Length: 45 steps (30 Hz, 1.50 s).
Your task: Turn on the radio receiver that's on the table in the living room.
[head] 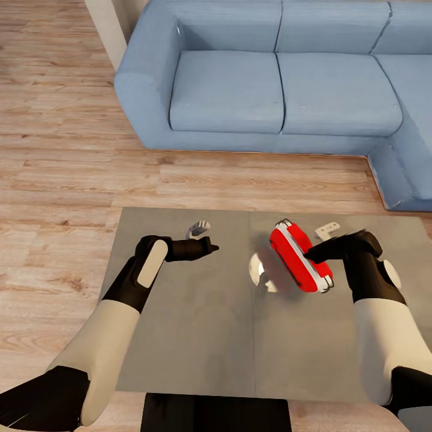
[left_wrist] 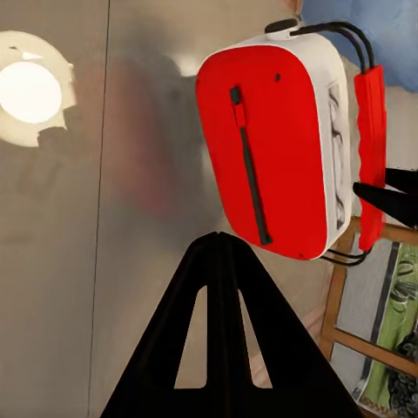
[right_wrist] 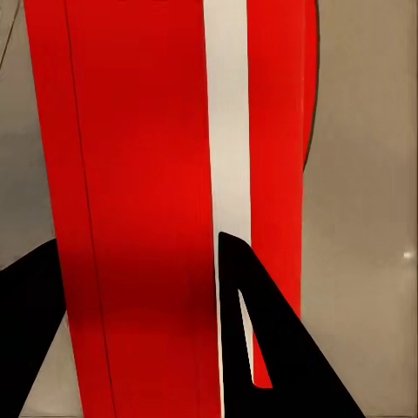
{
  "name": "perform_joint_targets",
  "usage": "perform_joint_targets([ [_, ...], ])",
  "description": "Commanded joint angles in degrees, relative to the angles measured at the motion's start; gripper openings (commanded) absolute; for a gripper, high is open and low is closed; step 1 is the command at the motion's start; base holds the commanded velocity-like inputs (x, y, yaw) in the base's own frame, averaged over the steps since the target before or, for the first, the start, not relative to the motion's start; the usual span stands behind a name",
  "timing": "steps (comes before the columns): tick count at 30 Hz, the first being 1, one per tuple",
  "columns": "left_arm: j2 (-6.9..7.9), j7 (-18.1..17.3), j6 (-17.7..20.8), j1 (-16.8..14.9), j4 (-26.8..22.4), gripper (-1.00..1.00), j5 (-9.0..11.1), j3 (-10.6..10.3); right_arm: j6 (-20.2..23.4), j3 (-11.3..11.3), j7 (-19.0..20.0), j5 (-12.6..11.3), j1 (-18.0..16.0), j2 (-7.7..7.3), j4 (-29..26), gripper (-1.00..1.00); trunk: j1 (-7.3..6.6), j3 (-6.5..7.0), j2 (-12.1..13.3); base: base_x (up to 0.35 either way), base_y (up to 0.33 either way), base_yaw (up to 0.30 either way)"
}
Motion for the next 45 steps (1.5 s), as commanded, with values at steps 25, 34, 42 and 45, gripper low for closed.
perform_joint_targets([
  [25, 0.00, 0.00, 0.00, 0.00, 0.08, -1.00, -0.08, 0.00, -3.78, -0.16, -3.31, -2.45, -0.02, 0.03, 4.54, -1.00, -0.01, 0.00, -0.01, 0.000, 0.000, 0.000],
  [34, 0.00, 0.00, 0.00, 0.00, 0.08, -1.00, -0.09, 0.00, -6.03, -0.75, -3.43, -2.49, -0.02, 0.04, 5.53, 1.00, -0.01, 0.00, -0.01, 0.000, 0.000, 0.000],
  [42, -0.08, 0.00, 0.00, 0.00, 0.08, -1.00, -0.09, -0.02, -6.10, -0.79, -3.44, -2.45, -0.02, 0.02, 5.59, 1.00, -0.01, 0.00, -0.01, 0.000, 0.000, 0.000],
  [45, -0.09, 0.00, 0.00, 0.00, 0.08, -1.00, -0.09, -0.05, -6.10, -0.79, -3.39, -2.45, -0.02, -0.03, 5.59, 1.00, -0.01, 0.00, -0.01, 0.000, 0.000, 0.000],
])
